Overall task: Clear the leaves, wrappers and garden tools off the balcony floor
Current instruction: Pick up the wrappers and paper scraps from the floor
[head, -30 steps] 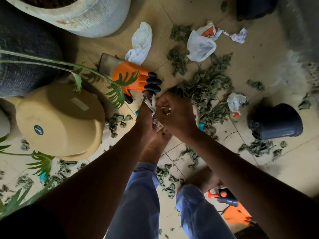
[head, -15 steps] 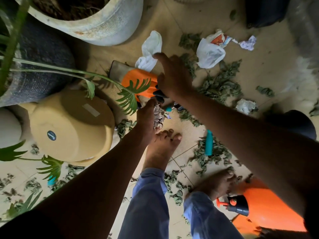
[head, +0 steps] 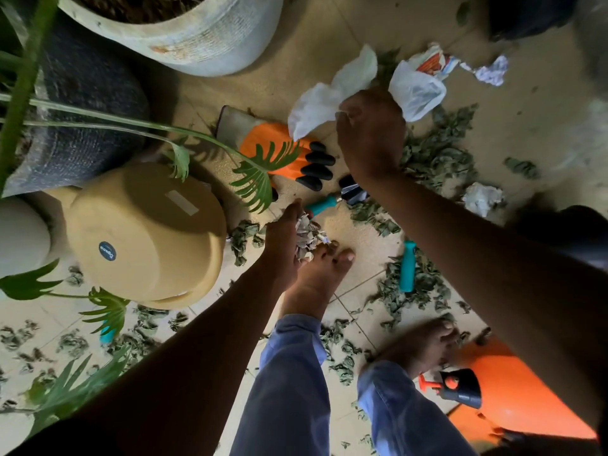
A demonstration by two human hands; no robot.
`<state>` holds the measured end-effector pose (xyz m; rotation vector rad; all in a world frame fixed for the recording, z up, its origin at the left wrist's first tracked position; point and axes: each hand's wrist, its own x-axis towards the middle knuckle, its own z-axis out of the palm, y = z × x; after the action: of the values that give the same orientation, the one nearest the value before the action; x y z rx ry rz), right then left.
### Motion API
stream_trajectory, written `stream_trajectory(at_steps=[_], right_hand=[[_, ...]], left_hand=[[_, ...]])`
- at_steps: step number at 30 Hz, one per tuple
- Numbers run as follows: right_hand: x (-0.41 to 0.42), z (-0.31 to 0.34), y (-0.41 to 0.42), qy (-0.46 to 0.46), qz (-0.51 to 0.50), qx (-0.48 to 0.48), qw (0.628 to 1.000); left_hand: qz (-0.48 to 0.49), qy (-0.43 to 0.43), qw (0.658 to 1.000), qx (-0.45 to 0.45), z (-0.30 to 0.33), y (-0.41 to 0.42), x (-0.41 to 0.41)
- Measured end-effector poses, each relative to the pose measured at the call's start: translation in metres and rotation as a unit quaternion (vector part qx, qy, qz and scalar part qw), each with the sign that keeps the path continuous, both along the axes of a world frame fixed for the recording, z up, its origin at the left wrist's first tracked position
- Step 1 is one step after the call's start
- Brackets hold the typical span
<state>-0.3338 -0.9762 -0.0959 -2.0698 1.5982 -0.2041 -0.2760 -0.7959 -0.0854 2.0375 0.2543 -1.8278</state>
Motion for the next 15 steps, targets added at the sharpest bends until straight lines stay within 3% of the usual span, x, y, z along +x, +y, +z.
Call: stream_trajectory(at_steps=[1,3,6,10,15], right_hand=[[-0.009,0.006,0.006,-0.023,-0.015,0.001,1.0],[-0.025,0.019,0.026,-0.074,-0.008,0.006,0.997],[-0.043,0.039,0.07,-0.136,0.072,0.056,0.987],[-0.057,0.054,0.119,-0.141,0.131,0.148,0.97],[-0.053,0.054,0.121,-0.137,0.105,0.229,0.958]], left_hand=[[0.088,0.046,0.995,-0.008,0.0,-0.001,0.009],[0.175,0.057,0.982,-0.033,0.002,-0.003,0.015],[0.094,0.054,0.993,-0.047,0.005,-0.005,0.003],[0.165,0.099,0.976,-0.107,0.021,-0.01,0.012],[0.057,0.075,0.995,-0.029,0.023,0.021,0.014]])
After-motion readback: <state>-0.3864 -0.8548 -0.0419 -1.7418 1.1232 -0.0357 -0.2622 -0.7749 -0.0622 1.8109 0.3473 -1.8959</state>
